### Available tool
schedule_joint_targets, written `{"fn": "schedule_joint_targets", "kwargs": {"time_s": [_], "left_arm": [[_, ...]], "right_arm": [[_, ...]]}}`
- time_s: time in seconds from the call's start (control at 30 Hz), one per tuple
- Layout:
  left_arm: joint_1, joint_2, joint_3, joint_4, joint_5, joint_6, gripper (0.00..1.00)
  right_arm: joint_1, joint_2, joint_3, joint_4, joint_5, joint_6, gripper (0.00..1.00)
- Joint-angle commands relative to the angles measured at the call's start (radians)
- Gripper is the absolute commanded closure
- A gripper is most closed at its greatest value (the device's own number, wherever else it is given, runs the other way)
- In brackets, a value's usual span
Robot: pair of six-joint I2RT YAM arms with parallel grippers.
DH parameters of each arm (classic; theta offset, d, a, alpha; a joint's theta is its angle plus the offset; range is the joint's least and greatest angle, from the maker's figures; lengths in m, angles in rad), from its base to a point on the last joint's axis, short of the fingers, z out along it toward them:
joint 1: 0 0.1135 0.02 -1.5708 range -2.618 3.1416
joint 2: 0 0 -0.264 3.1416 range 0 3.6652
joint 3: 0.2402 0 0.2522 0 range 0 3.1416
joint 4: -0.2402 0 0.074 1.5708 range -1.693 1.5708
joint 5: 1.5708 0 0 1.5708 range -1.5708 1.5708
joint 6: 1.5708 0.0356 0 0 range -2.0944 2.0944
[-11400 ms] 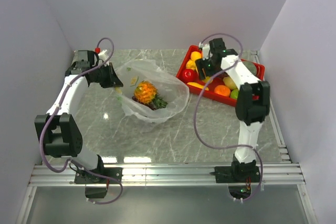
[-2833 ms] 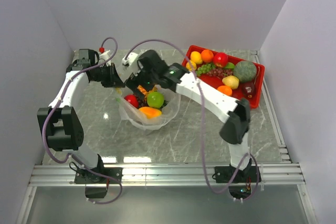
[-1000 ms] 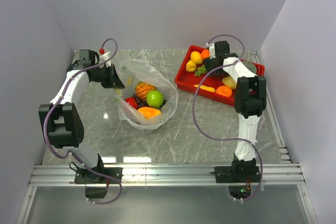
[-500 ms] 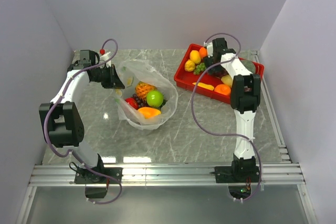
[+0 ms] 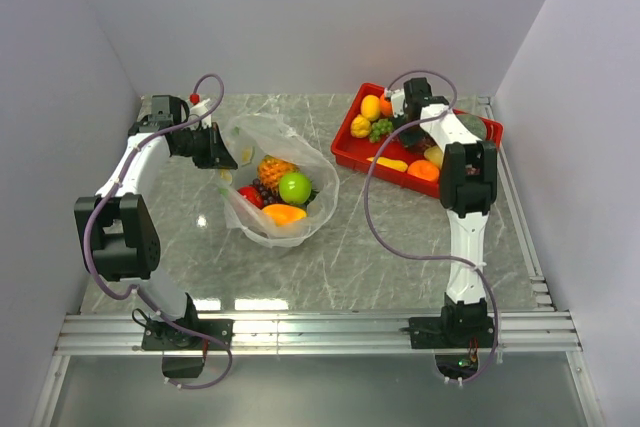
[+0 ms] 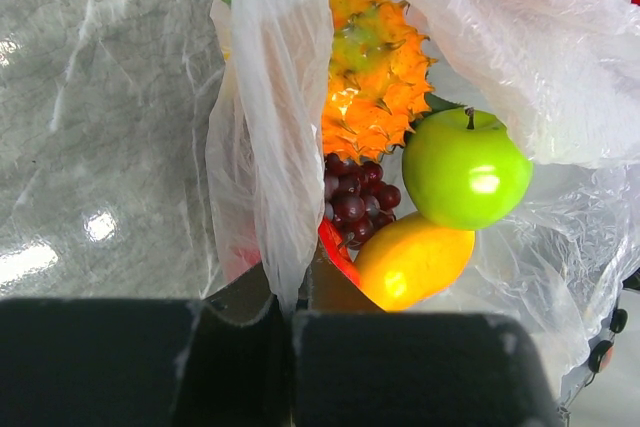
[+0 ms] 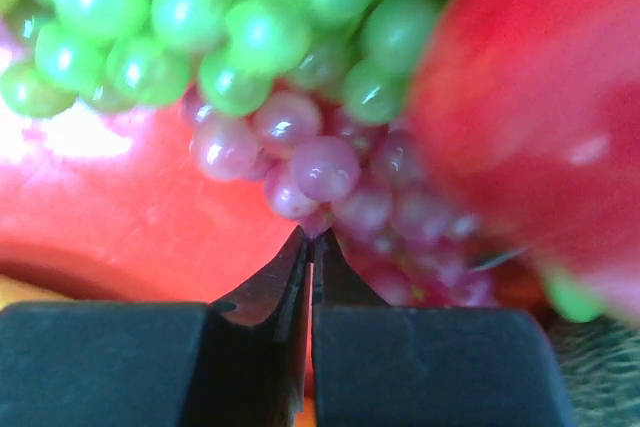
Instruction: Place the fake fruits into the plastic bag and tie a complex knot
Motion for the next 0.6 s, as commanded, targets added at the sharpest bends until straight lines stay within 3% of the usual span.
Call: {"fn": "schedule_joint_targets", "kwargs": {"time_s": [0.0,0.33,0.4,0.43,0.47,0.53,0.57], "left_arm": [[0.003,0.009,0.048,0.004,0.026,0.011,0.95],[0.002,0.007,0.052,-0.001,0.032,0.013,0.95],[0.003,0.009,0.054,-0.004,0.036,0.014,0.95],[0.002,0.009,0.054,-0.002,0.037,0.013,0.95],[0.003,0.008,0.054,-0.002,0.037,0.014,0.95],[0.002,0.006,0.052,-0.002,0.035,0.014,0.95],[0.002,0.004,0.051,-0.002,0.032,0.016,0.95]], "right_arm": [[0.009,-0.094,-0.091,-0.009,-0.057,0.001,1.00],[0.009,-0.281,-0.159,0.008,-0.117,0.041,1.00],[0.008,-0.275,-0.122,-0.011,-0.098,0.038,0.86],[0.006,-0.267,-0.111,-0.027,-0.085,0.024,0.72],[0.000,-0.266,-0.108,-0.024,-0.080,0.017,0.51],[-0.003,-0.263,-0.108,-0.022,-0.055,-0.011,0.37],[-0.003,-0.260,-0.107,-0.021,-0.045,-0.020,0.36]]}}
